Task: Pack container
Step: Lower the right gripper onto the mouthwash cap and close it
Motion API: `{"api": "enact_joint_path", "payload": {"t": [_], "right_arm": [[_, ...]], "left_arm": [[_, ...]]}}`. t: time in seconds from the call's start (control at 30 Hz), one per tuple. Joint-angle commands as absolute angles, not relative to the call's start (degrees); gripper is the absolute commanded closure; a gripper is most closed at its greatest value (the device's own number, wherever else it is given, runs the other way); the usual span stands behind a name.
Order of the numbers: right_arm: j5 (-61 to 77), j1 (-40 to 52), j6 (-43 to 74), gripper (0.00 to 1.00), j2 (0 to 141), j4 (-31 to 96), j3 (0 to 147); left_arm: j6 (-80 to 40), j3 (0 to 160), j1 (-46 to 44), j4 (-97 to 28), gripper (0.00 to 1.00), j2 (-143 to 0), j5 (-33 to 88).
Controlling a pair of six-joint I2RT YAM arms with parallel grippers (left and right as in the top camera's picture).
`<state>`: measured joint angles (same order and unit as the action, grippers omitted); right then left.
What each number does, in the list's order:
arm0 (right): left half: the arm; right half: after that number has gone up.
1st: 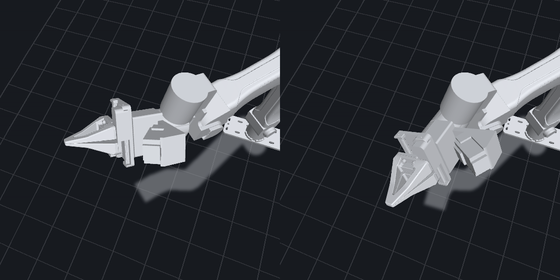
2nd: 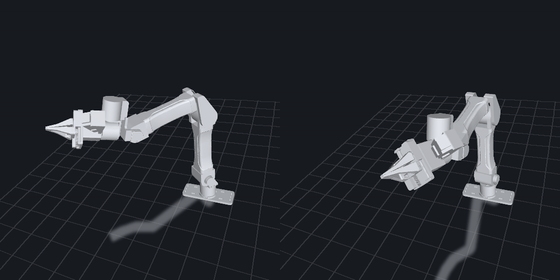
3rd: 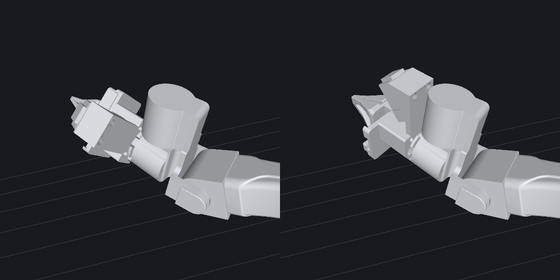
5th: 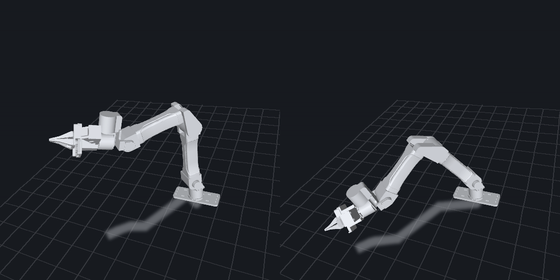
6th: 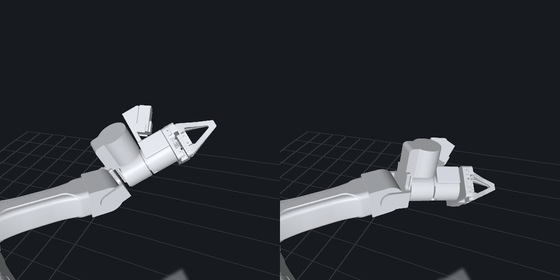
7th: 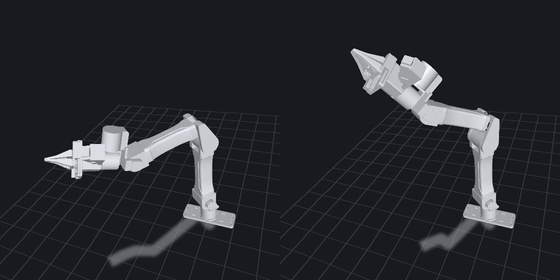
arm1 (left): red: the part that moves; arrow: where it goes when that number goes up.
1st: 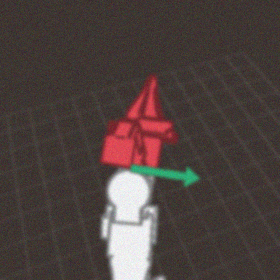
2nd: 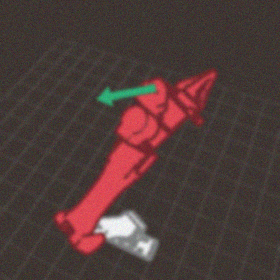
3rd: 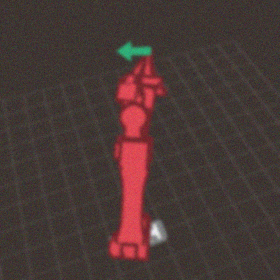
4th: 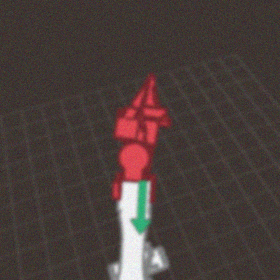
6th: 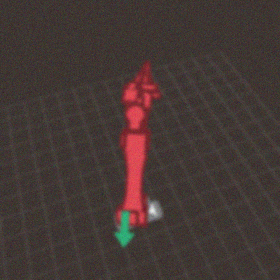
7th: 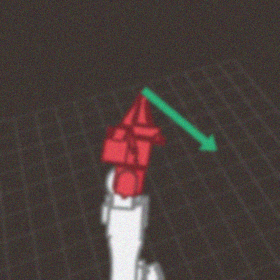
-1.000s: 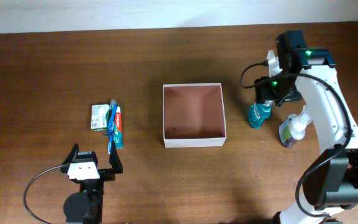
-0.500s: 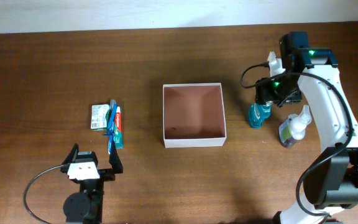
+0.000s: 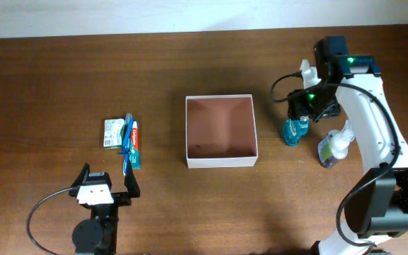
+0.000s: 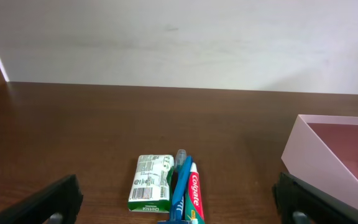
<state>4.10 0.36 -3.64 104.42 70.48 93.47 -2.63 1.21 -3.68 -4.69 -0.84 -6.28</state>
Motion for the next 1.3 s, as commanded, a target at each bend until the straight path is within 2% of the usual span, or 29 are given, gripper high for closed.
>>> {"api": "enact_joint_path", "payload": {"t": [0.0,0.7,0.9,1.0,1.07,1.27], "right_arm": [[2.52,1.41,-4.25,0.32,105.54,70.06,92.82],[0.84,1.5,-3.97,0.35,105.54,66.13,88.12],[0.8,1.5,-3.6,0.46,105.54,65.76,87.85],[0.82,1.5,-3.6,0.45,105.54,65.78,87.72],[0.82,1.5,-3.6,0.41,105.54,65.76,87.46],[0.82,1.5,-3.62,0.42,105.54,65.69,87.31]], "left_arm": [[-2.98,0.78,-3.53,-4.51,0.01,-0.34,-6.9],[-2.98,0.78,-3.53,-4.51,0.01,-0.34,-6.9],[-2.98,0.78,-3.53,-4.51,0.01,-0.34,-6.9],[-2.98,0.78,-3.53,-4.54,0.01,-0.34,-6.9],[-2.98,0.78,-3.53,-4.51,0.01,-0.34,-6.9],[-2.98,0.78,-3.53,-4.54,0.01,-0.34,-6.9]]}}
